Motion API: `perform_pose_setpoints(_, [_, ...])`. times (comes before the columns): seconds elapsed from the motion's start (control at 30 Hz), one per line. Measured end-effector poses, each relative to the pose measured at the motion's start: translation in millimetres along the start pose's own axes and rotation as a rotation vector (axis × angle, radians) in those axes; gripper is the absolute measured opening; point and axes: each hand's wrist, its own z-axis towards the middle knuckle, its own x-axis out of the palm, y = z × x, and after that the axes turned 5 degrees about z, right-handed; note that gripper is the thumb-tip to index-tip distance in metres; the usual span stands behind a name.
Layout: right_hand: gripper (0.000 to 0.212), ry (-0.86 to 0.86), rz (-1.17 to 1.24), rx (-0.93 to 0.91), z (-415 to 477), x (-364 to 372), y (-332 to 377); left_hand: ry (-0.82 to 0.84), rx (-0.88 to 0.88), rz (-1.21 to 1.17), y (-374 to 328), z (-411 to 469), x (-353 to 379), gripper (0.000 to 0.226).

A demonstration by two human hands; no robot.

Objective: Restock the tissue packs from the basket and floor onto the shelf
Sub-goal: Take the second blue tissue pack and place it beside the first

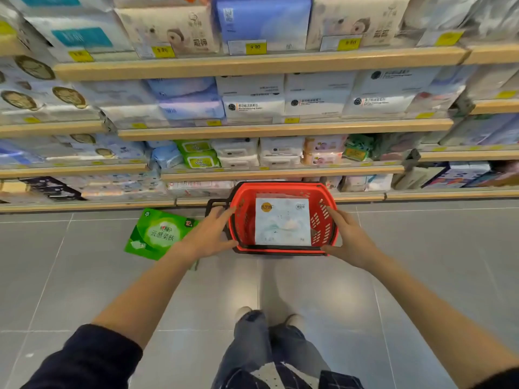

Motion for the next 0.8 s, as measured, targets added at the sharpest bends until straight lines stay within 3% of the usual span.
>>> perform_pose_setpoints(0.23, [0.090,0.060,0.023,0.141,38,27,-20,0.150,0.034,0.134,21,64,10,0.091])
perform_pose_setpoints(0.47, [0.090,0.137,-0.016,0.242,98,58,-46,0.207,-0.004,0.010,45,134,32,0.090])
perform_pose_setpoints(0.8, [0.096,0.167,-0.033,0.285,225,144,-180,0.292,-0.122,-0.134,94,255,167,0.084])
